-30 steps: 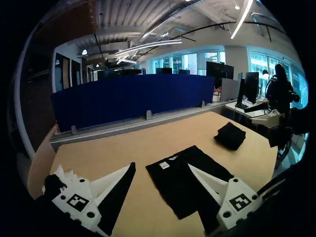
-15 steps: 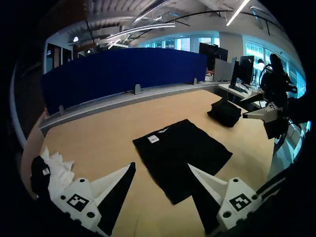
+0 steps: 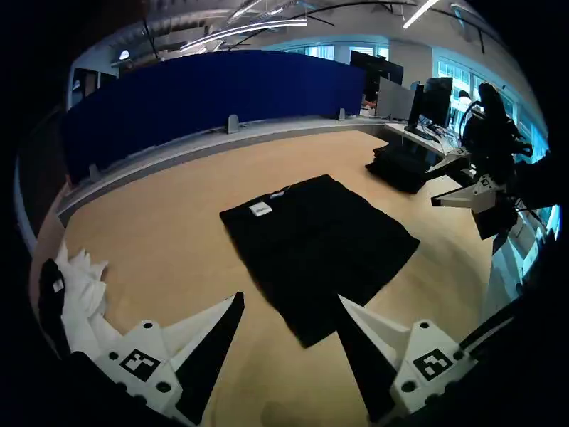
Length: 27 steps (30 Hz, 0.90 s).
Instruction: Fold towel
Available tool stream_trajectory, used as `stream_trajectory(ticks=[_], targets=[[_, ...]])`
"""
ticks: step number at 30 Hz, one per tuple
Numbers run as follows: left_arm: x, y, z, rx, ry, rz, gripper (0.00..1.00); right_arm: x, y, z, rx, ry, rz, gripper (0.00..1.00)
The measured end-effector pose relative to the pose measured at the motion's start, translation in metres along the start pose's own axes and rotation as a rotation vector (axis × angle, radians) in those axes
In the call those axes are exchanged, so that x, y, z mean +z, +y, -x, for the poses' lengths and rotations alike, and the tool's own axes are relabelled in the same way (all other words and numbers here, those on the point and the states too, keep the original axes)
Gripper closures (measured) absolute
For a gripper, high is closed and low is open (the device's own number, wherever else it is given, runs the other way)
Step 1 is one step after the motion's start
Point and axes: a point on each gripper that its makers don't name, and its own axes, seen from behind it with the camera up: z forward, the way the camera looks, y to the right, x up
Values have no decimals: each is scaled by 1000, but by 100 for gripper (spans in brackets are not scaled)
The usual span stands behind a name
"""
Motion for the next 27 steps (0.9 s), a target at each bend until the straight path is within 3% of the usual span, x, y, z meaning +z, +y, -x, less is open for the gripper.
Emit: stream_trajectory(ticks=[12, 20, 27], targets=[[27, 15, 53, 40, -129, 43, 13, 17, -18, 52, -11, -88, -39, 0], [37, 19, 73, 34, -186, 56, 13, 24, -23, 77, -2, -136, -54, 0], [43, 21, 79, 75, -210, 51, 13, 27, -24, 89, 16, -170, -59, 4]])
